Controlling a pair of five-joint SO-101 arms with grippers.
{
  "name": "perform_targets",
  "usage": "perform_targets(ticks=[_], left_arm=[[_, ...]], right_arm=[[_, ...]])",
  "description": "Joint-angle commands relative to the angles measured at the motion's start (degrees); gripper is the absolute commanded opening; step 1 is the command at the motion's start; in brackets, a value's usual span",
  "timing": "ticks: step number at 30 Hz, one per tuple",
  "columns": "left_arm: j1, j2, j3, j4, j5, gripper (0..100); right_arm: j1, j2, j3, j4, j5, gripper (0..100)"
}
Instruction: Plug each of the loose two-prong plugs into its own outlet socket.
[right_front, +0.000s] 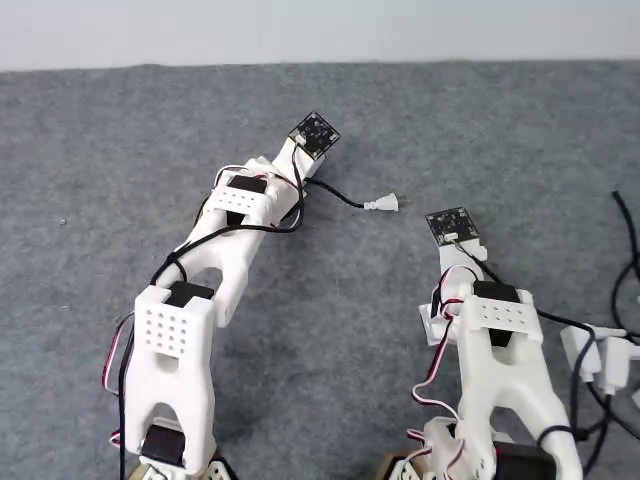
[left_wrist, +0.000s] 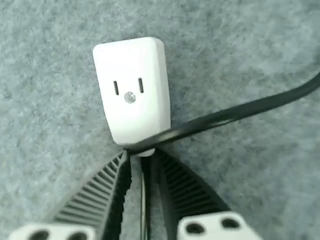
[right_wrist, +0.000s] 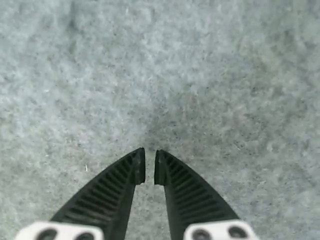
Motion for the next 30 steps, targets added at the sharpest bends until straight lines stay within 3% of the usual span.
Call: perform_targets(ticks=[1,6,11,16,25,30], left_arm=[[-0.53,-1.32,-0.57,4.13,-0.44,1],[-0.53,-5.27,-0.48,10.55,0.7,1],[-0.88,-10.9,-0.48,15.65,10.99,1],[-0.26,-15.74,2.86,20.92,14.07,1],[5.98,-35.96,25.8,21.36,14.51,1],[11.96,-54.42,45.41,13.89,23.38,1]], right_arm=[[0.22,-0.04,-1.32,-1.1,0.53,4.4],[0.22,-0.04,-1.32,-1.19,0.53,4.4],[0.22,-0.04,-1.32,-1.27,0.44,4.4],[0.31,-0.04,-1.32,-1.27,0.35,4.4],[0.4,-0.04,-1.32,-1.89,0.26,4.4],[0.4,-0.04,-1.32,-1.8,0.26,4.4]])
